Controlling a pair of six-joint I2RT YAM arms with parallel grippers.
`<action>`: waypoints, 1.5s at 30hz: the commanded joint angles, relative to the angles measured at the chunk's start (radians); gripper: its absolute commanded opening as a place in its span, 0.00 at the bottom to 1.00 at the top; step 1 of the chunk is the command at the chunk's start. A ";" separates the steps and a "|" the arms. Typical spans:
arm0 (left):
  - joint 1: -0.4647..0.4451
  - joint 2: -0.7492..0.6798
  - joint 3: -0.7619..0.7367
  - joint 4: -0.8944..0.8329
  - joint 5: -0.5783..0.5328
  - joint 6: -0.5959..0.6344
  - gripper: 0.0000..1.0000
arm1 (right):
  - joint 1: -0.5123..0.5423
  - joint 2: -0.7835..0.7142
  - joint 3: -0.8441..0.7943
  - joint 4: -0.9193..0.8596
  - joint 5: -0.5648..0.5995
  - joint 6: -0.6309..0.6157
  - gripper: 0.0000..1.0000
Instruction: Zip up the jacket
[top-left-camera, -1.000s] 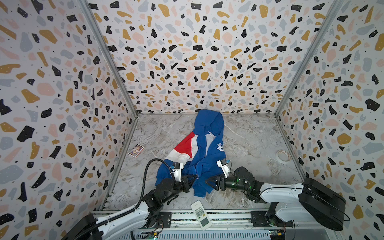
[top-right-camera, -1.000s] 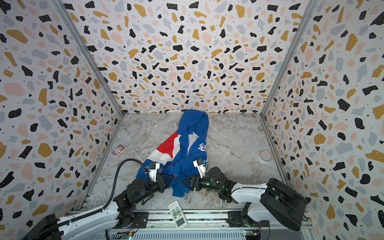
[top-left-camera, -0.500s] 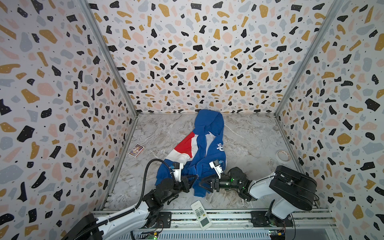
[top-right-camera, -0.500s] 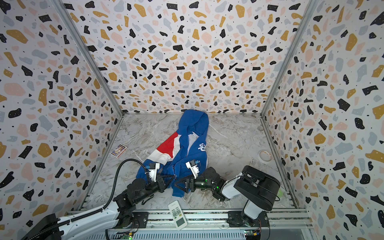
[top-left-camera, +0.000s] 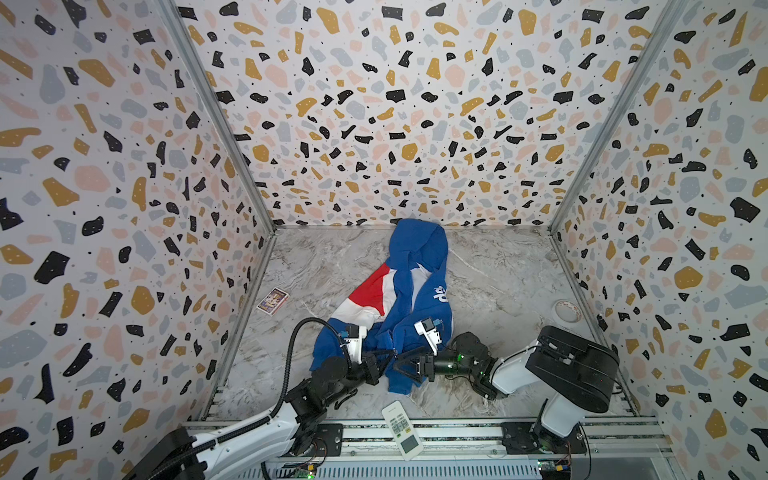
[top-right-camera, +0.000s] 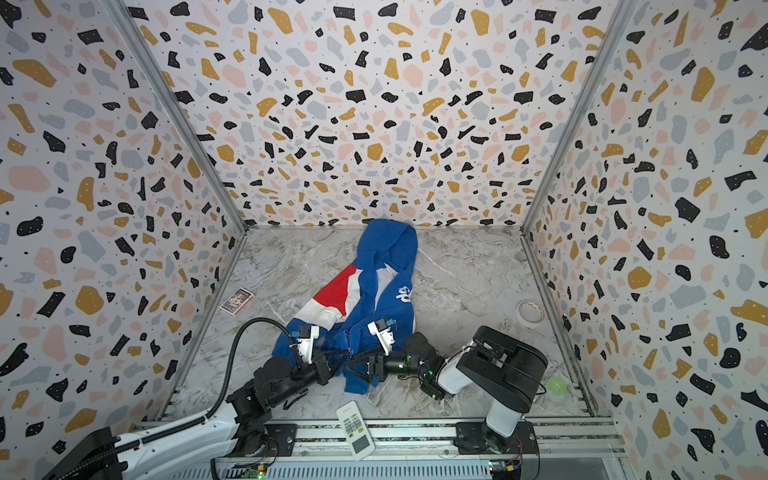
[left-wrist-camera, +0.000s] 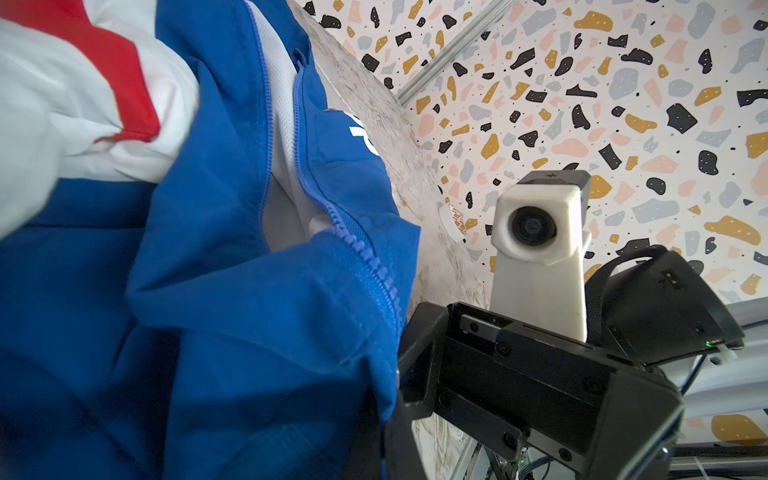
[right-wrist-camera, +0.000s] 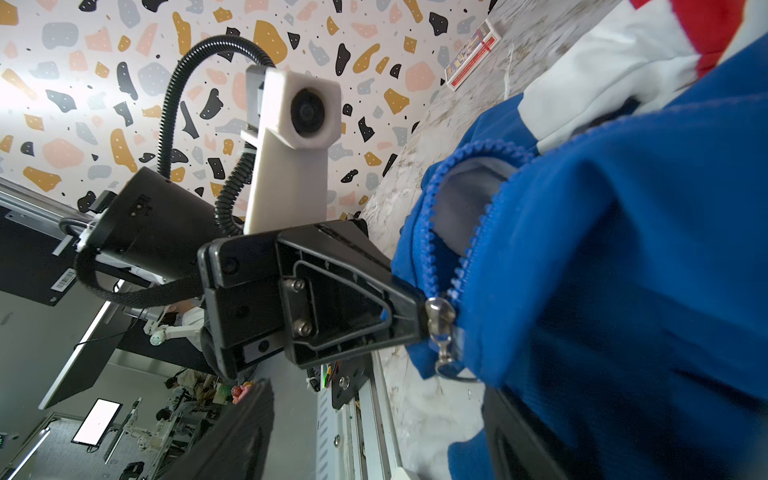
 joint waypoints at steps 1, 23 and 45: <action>-0.004 -0.008 -0.143 0.044 0.005 -0.004 0.00 | 0.000 0.014 0.034 0.007 0.003 -0.024 0.80; -0.004 0.022 -0.132 0.066 0.008 0.001 0.00 | -0.006 0.100 0.055 0.143 -0.032 0.017 0.60; -0.004 0.052 -0.133 0.094 0.011 0.001 0.00 | -0.004 0.066 0.002 0.136 -0.021 0.048 0.23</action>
